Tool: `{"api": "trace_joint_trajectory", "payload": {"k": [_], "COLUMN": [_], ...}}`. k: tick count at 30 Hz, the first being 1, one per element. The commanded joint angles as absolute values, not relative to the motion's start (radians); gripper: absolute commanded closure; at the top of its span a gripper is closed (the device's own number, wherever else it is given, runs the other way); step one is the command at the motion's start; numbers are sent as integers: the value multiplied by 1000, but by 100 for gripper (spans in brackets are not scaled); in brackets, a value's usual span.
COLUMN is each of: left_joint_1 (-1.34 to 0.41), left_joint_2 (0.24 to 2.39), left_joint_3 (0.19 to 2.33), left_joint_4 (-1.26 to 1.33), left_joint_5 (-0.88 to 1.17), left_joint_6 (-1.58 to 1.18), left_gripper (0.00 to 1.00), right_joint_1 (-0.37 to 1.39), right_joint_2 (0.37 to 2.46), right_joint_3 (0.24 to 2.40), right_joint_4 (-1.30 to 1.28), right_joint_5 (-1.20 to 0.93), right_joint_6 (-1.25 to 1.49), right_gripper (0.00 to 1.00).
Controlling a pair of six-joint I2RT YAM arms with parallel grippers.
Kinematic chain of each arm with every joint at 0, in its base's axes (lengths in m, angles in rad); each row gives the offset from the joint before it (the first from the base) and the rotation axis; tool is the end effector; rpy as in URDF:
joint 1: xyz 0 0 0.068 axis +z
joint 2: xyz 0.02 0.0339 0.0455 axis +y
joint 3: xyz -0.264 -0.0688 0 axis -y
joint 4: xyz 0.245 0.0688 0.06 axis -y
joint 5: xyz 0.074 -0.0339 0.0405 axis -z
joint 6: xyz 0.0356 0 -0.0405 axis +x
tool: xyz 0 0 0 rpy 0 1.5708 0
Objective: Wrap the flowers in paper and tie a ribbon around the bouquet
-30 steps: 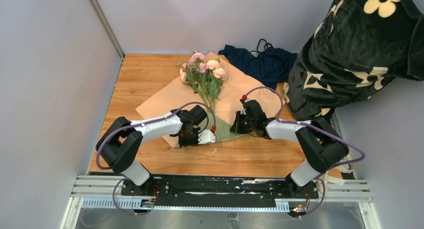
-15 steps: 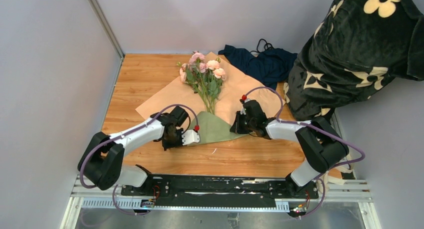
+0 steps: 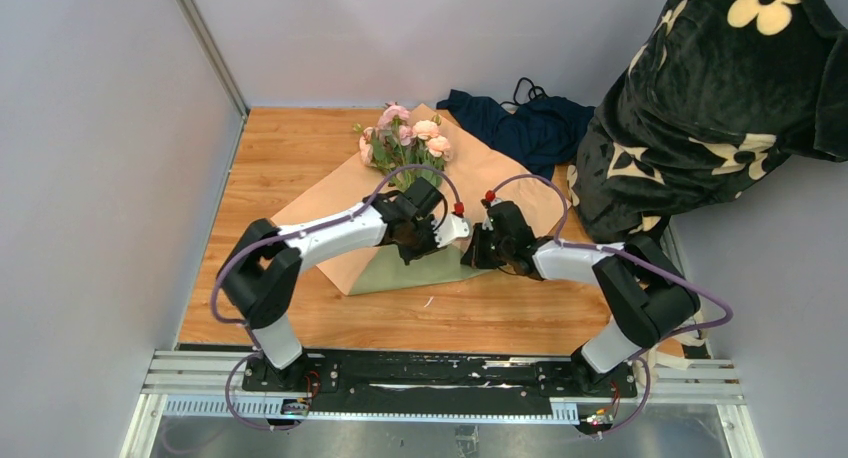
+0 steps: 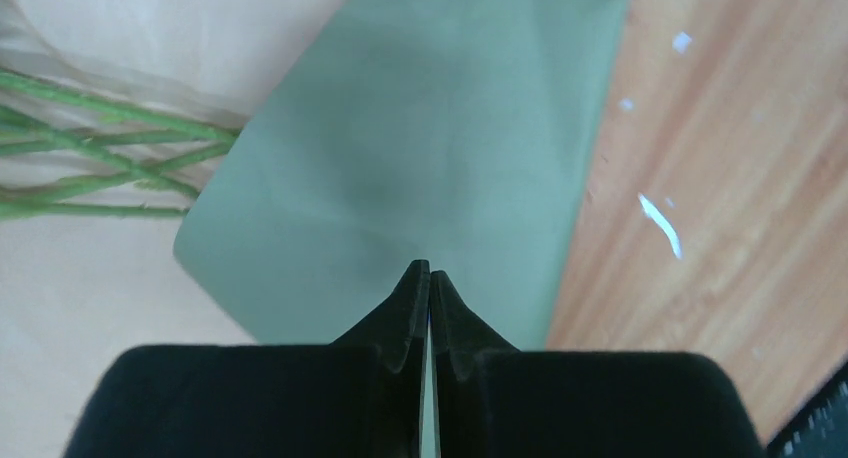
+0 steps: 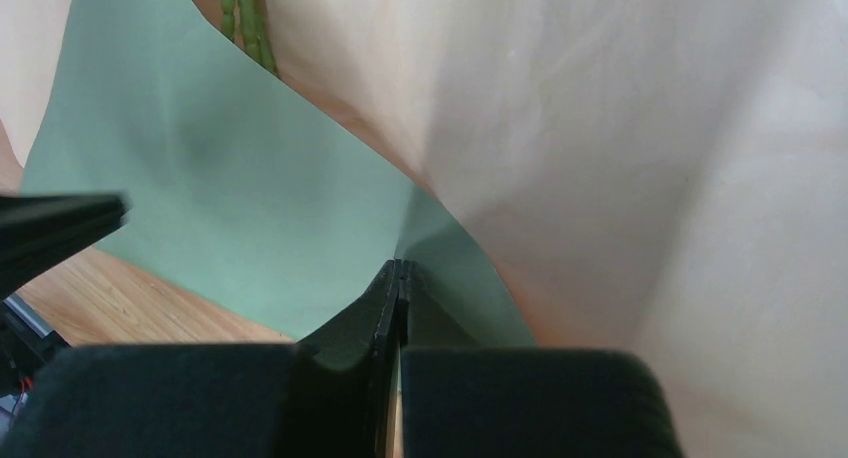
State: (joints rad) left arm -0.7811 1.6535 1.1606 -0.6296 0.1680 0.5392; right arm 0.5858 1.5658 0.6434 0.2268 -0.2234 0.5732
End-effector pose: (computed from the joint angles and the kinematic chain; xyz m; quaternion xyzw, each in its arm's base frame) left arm 0.2325 -0.2389 0.2152 0.6105 0.7560 -0.1079 0.2100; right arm 0.2439 0.1713 0.1488 -0.0529 0.8998 0.3151 0.2971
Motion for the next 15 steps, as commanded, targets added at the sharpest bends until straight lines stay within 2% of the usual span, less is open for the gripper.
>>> {"api": "trace_joint_trajectory", "payload": {"k": [1,7,10,15], "left_joint_1": [-773,-769,-770,-770], "left_joint_2": [1748,1843,1890,1922], "left_joint_3": [1183,1186,1193,1208], "left_joint_4": [-465,-436,-450,-473], "left_joint_5": [121,150,167,181], "left_joint_6": [378,337,333,334], "left_gripper": [95,95,95,95], "right_joint_1": [573,573,573,574], "right_joint_2": [1547,1419,1312,1084], "right_joint_3": [561,481,456,403], "right_joint_4": [73,61,6,-185], "right_joint_5": [-167,-81,-13,135], "right_joint_6": [595,673,704,829], "right_gripper": [100,98,90,68]}}
